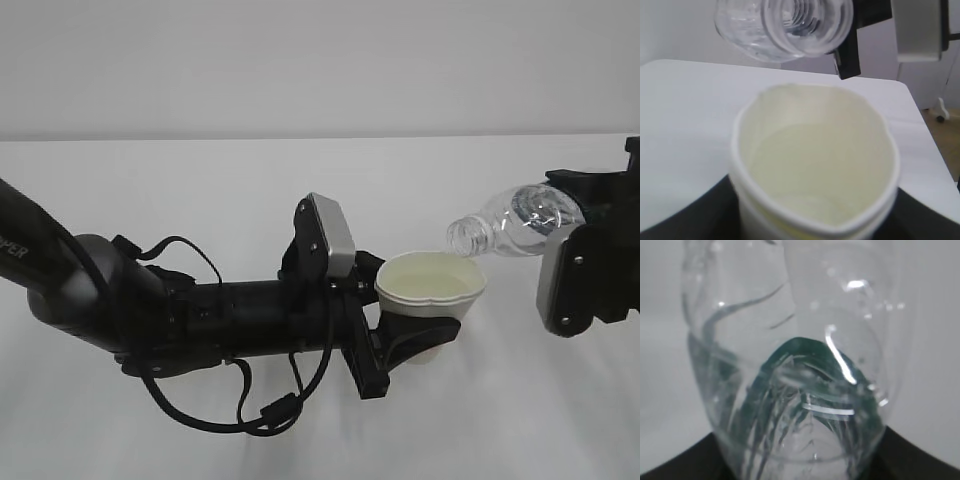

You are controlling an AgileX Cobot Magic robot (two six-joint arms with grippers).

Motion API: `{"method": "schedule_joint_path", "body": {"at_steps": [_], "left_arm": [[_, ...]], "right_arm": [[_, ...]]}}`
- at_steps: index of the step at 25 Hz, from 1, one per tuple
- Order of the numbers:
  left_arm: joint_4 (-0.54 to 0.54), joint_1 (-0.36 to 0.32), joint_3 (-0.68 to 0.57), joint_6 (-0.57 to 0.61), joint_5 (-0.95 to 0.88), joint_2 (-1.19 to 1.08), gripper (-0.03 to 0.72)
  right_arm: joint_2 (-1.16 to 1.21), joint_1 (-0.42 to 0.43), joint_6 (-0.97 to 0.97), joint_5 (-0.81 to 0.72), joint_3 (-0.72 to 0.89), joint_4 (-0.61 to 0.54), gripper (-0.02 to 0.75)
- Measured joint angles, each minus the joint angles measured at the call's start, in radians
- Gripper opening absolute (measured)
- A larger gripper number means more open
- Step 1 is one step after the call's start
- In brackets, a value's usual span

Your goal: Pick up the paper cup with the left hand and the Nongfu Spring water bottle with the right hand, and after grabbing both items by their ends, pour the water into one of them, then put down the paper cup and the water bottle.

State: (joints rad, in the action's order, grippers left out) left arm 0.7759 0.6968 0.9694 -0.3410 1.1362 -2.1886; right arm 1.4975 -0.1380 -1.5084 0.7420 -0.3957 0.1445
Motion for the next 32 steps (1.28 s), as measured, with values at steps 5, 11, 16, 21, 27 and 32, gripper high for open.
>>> {"method": "schedule_joint_path", "body": {"at_steps": [5,11,16,21,27,32], "left_arm": [[-0.004,0.0,0.0,0.0,0.0,0.0,0.428],[-0.004,0.0,0.0,0.0,0.0,0.0,0.428],[-0.004,0.0,0.0,0.0,0.0,0.0,0.428],[-0.004,0.0,0.0,0.0,0.0,0.0,0.428],[-0.004,0.0,0.0,0.0,0.0,0.0,0.428],[-0.004,0.0,0.0,0.0,-0.002,0.0,0.428]], "right_arm": [[0.0,0.0,0.08,0.026,0.016,0.011,0.374],[0.0,0.0,0.215,0.074,0.018,0.013,0.374],[0.0,0.0,0.328,0.111,0.018,0.013,0.374],[0.0,0.0,0.438,0.151,0.018,-0.019,0.374],[-0.002,0.0,0.563,0.189,0.034,-0.055,0.373],[-0.002,0.0,0.651,0.233,0.038,-0.111,0.373]]}}
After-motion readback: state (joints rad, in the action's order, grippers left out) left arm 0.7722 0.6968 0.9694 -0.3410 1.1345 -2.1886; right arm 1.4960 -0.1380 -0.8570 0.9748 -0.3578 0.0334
